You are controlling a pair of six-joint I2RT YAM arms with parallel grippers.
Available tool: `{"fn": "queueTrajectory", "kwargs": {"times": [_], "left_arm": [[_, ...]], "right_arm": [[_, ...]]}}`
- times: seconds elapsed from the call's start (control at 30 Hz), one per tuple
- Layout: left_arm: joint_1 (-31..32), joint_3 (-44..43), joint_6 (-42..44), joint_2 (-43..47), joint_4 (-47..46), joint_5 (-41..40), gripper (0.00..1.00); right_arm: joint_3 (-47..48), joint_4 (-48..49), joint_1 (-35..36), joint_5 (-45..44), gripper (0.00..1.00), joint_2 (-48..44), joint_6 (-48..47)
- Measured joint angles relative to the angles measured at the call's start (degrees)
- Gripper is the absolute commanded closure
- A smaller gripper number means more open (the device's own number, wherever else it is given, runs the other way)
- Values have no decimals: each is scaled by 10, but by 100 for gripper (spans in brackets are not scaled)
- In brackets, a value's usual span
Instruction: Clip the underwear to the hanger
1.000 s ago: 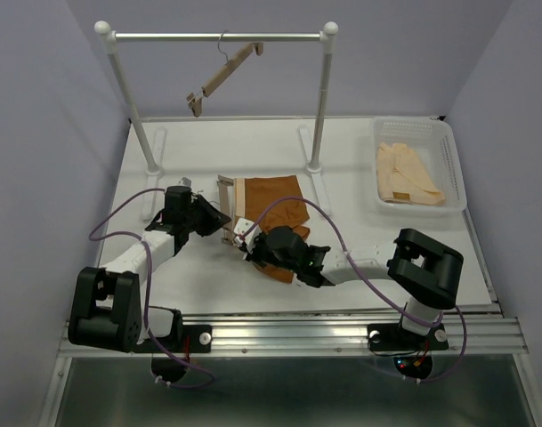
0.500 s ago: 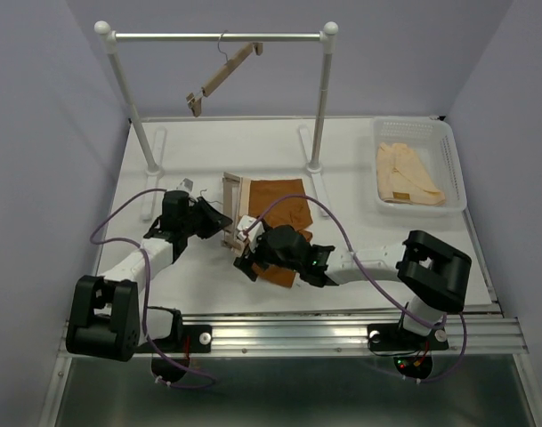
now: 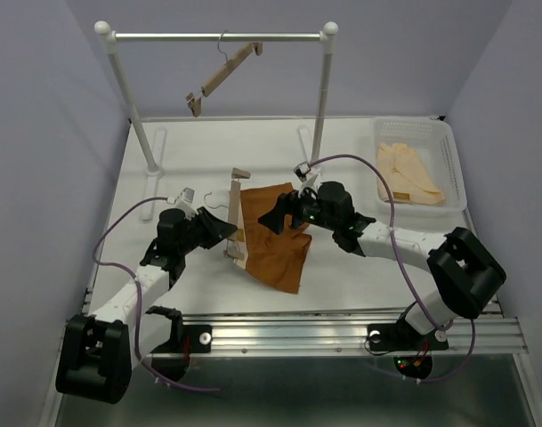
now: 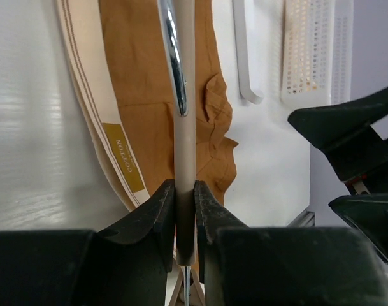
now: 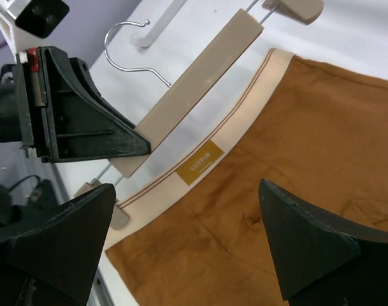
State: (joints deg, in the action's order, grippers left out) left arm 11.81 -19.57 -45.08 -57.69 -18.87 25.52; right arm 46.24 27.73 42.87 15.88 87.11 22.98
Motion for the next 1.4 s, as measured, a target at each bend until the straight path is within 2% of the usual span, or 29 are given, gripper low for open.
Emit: {"fn": "queueTrajectory", "kwargs": {"times": [0.27, 0.5, 0.73, 0.97, 1.1, 1.27, 1.33, 1.37, 1.4], "left_arm": [[14, 49, -11, 74, -40, 10, 100], [26, 88, -33, 116, -63, 12, 100], [30, 109, -43, 143, -76, 15, 100], [32, 118, -54, 167, -84, 19, 100], [32, 129, -59, 170, -103, 20, 100], [32, 142, -65, 170, -117, 23, 100], [32, 143, -65, 170, -120, 24, 100], [32, 143, -65, 169, -123, 25, 100], [32, 143, -65, 169, -123, 25, 100]], "right_arm": [[17, 64, -14, 86, 0, 83, 150], [51, 149, -16, 103, 0, 186, 234], [84, 212, -16, 103, 2, 226, 276], [120, 259, -16, 101, 12, 261, 309], [125, 276, -16, 101, 23, 289, 327], [125, 336, -16, 116, 27, 320, 356], [125, 364, -16, 123, 32, 324, 367], [125, 377, -16, 127, 38, 324, 371], [125, 388, -16, 131, 38, 324, 375]]}}
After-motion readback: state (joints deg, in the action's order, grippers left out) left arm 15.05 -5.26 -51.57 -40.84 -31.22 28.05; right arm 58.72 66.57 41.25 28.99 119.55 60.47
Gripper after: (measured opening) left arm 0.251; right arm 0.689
